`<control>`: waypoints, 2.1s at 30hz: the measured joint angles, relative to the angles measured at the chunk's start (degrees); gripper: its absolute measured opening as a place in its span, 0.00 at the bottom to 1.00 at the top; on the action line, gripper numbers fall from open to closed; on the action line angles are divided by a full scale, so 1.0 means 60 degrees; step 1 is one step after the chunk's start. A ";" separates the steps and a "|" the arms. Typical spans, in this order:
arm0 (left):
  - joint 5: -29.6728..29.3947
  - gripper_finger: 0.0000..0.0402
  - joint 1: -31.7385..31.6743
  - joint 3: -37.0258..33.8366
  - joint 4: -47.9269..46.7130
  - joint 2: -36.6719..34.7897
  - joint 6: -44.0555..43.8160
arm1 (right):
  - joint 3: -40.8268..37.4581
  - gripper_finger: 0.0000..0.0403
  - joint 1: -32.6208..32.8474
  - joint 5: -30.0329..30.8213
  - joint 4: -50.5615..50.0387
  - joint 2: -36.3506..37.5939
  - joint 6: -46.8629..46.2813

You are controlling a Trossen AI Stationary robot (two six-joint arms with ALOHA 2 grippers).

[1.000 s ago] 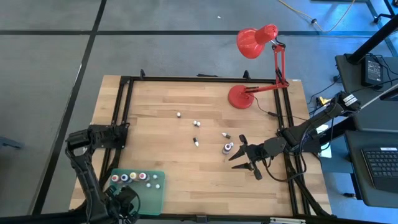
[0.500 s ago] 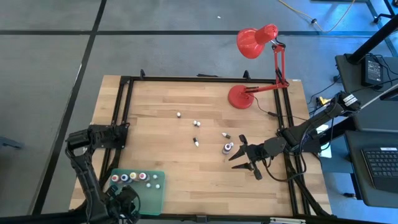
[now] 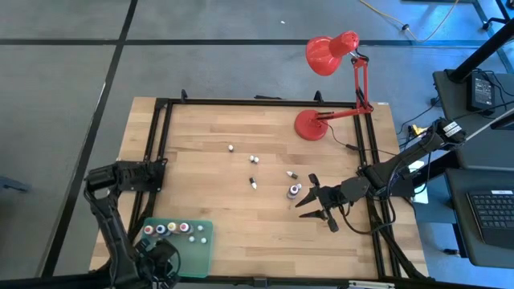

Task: Pick & Place food coloring
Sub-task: Put the pink food coloring into the blue bin

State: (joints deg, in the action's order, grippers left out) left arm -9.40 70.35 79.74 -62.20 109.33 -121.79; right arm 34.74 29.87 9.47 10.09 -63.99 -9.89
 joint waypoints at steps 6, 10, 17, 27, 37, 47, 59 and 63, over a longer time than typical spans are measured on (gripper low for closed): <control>-0.0088 0.29 -0.0016 0.0001 -0.0840 -0.0481 -0.0107 | 0.0000 0.39 0.0000 0.0000 -0.0004 0.0000 -0.0004; -0.1057 0.29 -0.0130 0.0001 -0.1833 -0.0848 -0.0096 | -0.0004 0.39 -0.0002 0.0000 -0.0007 0.0000 0.0180; -0.4113 0.29 -0.1051 0.0005 -0.2750 -0.1397 0.2057 | -0.0007 0.39 -0.0004 0.0000 0.0029 0.0000 0.0739; -0.4163 0.29 -0.4570 0.0005 -0.2393 -0.1694 0.7177 | -0.0007 0.39 -0.0206 -0.0007 0.0233 0.0000 0.0730; -0.3463 0.29 -0.7727 0.0005 0.2067 -0.1671 1.5215 | -0.0052 0.39 -0.0211 -0.0009 0.0147 0.0000 0.0277; -0.2965 0.29 -0.9498 -0.0294 0.2597 -0.1741 1.7546 | -0.0625 0.39 -0.0211 -0.0005 0.0151 0.0000 -0.0277; -0.1337 0.30 -1.3169 -0.0604 0.2905 -0.1904 1.6418 | -0.0678 0.39 -0.0211 -0.0007 0.0146 0.0000 -0.1522; -0.0512 0.30 -1.4344 -0.0604 0.3254 -0.1904 1.5877 | -0.0678 0.39 -0.0211 -0.0007 0.0146 0.0000 -0.1336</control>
State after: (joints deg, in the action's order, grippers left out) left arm -12.47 -15.72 76.12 -42.67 97.91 -26.53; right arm 30.68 28.60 9.43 10.96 -63.99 -17.91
